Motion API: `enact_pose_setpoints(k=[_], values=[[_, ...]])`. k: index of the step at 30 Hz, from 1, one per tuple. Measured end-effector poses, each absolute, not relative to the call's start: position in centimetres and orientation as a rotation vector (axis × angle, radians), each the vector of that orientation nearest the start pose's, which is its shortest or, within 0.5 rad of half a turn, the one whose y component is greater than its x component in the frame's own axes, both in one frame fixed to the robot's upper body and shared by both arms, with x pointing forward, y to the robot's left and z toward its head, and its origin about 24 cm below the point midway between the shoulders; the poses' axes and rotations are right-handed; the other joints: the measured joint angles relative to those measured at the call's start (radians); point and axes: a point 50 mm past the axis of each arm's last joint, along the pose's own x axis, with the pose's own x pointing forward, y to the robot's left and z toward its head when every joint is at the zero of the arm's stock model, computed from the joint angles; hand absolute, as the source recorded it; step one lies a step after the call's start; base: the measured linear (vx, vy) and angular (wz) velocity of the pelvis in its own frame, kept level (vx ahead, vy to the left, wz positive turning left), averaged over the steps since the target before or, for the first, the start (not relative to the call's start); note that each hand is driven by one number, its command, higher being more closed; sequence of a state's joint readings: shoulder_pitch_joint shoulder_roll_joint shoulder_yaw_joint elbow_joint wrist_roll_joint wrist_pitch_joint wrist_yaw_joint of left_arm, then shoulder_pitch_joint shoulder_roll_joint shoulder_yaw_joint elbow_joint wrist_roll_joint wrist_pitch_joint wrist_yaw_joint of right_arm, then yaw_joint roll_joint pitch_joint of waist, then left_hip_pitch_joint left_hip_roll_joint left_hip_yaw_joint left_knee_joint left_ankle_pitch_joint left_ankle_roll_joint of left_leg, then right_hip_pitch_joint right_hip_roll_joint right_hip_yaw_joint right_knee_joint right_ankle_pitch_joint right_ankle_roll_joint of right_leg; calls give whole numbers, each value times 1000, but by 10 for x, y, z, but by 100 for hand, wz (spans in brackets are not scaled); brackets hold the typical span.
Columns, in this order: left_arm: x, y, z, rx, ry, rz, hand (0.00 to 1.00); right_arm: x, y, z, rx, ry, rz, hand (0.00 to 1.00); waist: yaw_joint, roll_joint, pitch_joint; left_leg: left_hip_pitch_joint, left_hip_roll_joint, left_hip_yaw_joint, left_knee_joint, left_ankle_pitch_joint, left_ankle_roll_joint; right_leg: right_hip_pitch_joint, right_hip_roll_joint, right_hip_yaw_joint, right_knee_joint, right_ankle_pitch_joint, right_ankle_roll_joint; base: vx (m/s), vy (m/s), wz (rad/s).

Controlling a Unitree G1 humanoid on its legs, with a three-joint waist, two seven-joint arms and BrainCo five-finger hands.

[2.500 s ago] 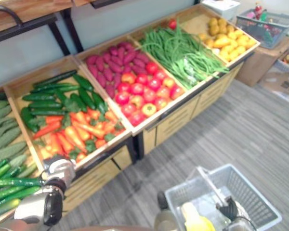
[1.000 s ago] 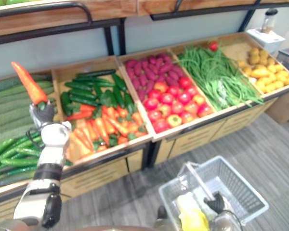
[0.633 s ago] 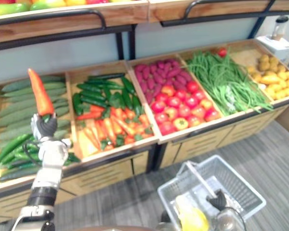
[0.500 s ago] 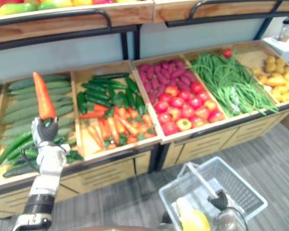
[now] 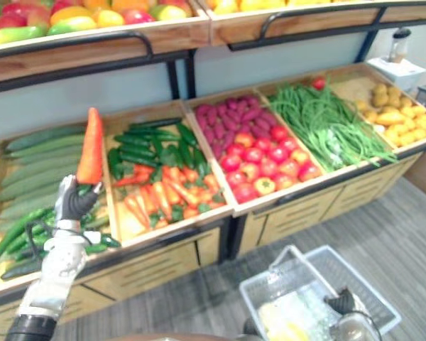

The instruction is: Pick vegetable in the basket

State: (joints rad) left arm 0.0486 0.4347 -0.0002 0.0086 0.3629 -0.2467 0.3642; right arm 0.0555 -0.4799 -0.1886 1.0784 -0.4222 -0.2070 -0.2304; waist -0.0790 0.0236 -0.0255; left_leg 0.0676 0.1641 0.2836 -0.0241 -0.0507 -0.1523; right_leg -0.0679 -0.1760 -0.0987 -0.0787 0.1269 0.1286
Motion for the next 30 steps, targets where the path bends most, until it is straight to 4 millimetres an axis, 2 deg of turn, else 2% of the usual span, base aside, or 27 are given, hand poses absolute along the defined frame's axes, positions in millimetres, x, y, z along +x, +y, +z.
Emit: enact_pose_setpoints(k=[5,8,13,16,20,23,25,27,28,30], values=[[231,214,87,701,-392,48,100,114,-359,-88,-754,859,-410,100,-1,-1,-1,42,-4,41,-5,-6,-1,6,2,41,14,-2,-2,-27,4,-24],[226,196,94,640,-432,-95,100,118,-362,-83,-725,833,-455,100,3,-6,-2,63,-5,71,-15,-10,-4,5,5,73,14,-2,-1,-25,1,-28],[209,152,107,470,-531,-354,100,144,-361,-65,-737,706,-464,100,7,2,-7,123,3,172,-25,-28,-26,0,32,158,18,1,14,2,-5,-50],[199,132,103,416,-516,-518,100,161,-358,-50,-757,602,-455,100,6,3,-8,160,21,257,3,-55,-36,-8,62,226,22,11,22,22,-17,-77],[193,105,100,356,-508,-727,100,195,-346,-20,-835,424,-373,100,8,10,-4,166,53,385,104,-127,-50,-53,103,343,45,20,26,3,-16,-87],[191,91,101,314,-515,-828,100,216,-336,-5,-892,345,-291,100,1,18,1,169,75,450,171,-173,-57,-74,131,404,49,30,24,-12,13,-79],[189,80,101,289,-511,-906,100,237,-319,8,-953,260,-196,100,2,28,14,179,99,517,224,-210,-69,-94,160,465,60,35,25,-5,0,-95],[185,69,95,295,-503,-1000,100,258,-293,22,-980,157,-91,100,2,38,39,201,116,608,266,-231,-81,-124,204,538,94,37,28,-5,0,-104],[185,67,94,300,-500,-1020,100,262,-287,25,-981,134,-70,100,1,28,49,202,120,624,275,-237,-83,-134,213,549,101,37,28,-17,1,-71],[184,63,91,313,-492,-1058,100,271,-274,33,-983,83,-19,100,0,28,60,205,131,658,296,-248,-92,-153,235,578,118,37,28,-21,2,-55]])
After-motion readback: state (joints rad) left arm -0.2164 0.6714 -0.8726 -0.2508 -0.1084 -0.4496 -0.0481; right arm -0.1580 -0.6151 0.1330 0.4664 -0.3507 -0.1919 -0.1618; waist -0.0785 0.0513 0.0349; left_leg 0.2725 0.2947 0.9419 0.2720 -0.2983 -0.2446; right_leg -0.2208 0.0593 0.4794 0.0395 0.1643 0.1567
